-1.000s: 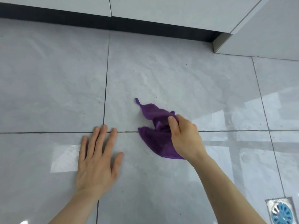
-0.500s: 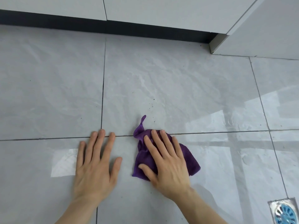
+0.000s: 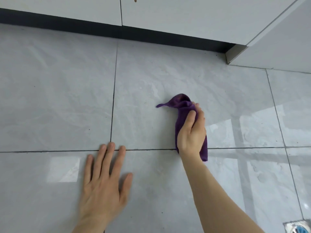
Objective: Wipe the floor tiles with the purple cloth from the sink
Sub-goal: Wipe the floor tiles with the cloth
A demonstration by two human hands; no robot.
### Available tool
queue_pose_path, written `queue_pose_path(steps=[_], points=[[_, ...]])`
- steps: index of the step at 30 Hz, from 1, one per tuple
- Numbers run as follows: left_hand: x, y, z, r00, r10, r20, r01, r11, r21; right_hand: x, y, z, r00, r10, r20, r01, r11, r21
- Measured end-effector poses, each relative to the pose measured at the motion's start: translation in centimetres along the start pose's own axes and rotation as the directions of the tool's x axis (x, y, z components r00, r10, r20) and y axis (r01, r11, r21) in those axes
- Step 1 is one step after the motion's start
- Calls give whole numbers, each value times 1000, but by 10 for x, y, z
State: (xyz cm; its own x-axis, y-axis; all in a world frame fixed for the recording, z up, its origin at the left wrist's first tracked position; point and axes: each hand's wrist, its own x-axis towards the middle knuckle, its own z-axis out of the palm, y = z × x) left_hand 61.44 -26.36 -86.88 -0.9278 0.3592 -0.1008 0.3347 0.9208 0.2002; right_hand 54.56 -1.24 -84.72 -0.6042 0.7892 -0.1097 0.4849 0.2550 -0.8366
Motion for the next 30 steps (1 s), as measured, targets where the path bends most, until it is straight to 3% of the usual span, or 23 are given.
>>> queue_pose_path(steps=[2,3,5,7,12,16,25,30], points=[[0,0,1,1000,3,-13,-3,1000,5,15,-21,19,991,-62,119,65,998,-24],[0,-1,2,1000,0,-19,0,1000,7,17,-27,31,971,-141,193,171,974,-150],[1,-1,3,1000,-2,-19,2,1000,9,12,-27,48,904,-272,330,410,771,-487],[1,-2,3,1000,-1,-12,1,1000,9,7,-20,54,863,-324,387,504,595,-626],[1,-2,4,1000,0,-2,0,1000,10,-5,6,41,744,-460,485,666,453,-592],[1,-2,2,1000,-7,4,7,1000,9,-47,28,17,670,-485,562,743,433,-511],[2,-1,-2,999,0,50,0,1000,8,-117,65,-31,608,-445,658,788,443,-428],[2,-2,-1,998,-1,62,-1,1000,29,-152,90,-57,566,-493,661,822,395,-411]])
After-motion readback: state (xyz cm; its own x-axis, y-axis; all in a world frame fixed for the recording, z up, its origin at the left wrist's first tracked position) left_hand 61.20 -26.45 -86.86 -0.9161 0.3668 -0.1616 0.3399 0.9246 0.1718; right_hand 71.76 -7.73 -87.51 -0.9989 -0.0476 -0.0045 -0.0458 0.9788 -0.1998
